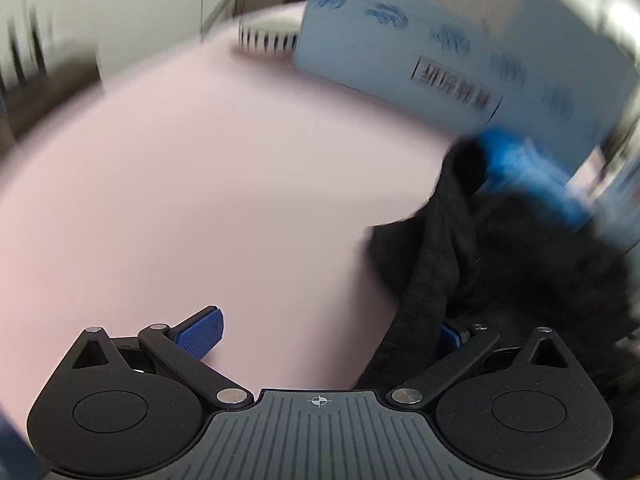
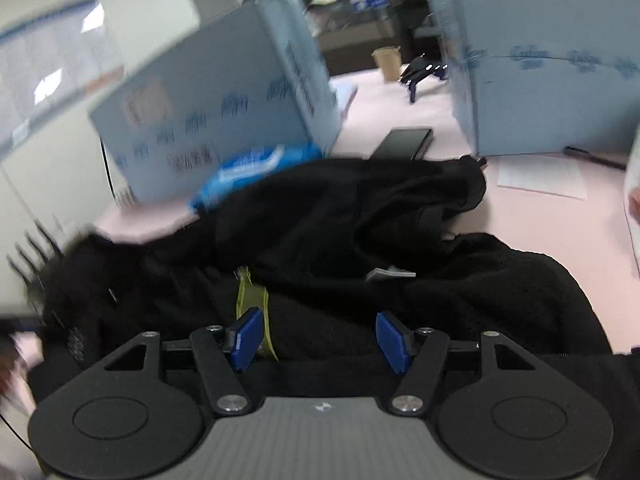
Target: Fold clothes
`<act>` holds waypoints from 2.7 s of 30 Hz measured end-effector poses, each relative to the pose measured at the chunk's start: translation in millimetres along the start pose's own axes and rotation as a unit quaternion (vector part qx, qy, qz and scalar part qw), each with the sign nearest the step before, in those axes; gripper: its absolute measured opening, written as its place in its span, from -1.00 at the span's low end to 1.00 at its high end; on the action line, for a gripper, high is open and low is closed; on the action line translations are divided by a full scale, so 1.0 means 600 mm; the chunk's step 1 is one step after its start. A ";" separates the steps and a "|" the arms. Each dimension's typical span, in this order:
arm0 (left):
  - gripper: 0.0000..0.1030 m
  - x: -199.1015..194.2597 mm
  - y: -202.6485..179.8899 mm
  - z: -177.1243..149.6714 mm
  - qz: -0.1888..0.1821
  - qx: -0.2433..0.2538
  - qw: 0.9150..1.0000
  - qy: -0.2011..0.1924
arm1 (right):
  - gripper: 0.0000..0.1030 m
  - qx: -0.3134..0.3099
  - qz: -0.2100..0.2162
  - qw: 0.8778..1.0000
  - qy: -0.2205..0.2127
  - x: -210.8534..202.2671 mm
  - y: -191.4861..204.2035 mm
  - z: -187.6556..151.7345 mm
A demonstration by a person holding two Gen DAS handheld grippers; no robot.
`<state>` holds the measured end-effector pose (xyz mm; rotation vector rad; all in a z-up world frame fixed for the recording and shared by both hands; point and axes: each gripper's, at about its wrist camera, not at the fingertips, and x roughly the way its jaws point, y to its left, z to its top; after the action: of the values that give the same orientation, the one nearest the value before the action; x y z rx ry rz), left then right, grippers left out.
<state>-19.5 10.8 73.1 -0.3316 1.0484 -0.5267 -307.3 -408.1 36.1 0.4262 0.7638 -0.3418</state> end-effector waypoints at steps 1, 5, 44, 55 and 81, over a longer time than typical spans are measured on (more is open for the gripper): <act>0.98 -0.017 0.016 0.013 0.002 -0.021 1.000 -0.023 | 0.25 -0.008 -0.003 1.000 0.026 0.013 0.002 -0.005; 0.95 -0.047 0.002 0.033 0.155 0.082 0.982 -0.073 | 0.26 -0.034 0.030 0.995 0.094 0.018 0.007 -0.037; 0.85 0.314 -0.266 0.037 0.168 0.414 0.894 0.029 | -0.77 0.149 -0.051 0.987 -0.013 0.214 -0.200 0.236; -0.63 0.229 -0.257 0.019 0.061 0.365 0.929 0.013 | -0.83 0.312 0.258 0.894 -0.191 -0.020 -0.208 0.201; 0.34 0.204 -0.207 0.043 -0.062 0.163 0.983 0.054 | -0.83 0.421 0.260 0.827 -0.266 -0.204 -0.271 -0.054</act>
<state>19.8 -160.4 57.6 -0.0789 1.0306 -0.8243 -481.6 -514.9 63.9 1.2843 -0.1194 -0.2455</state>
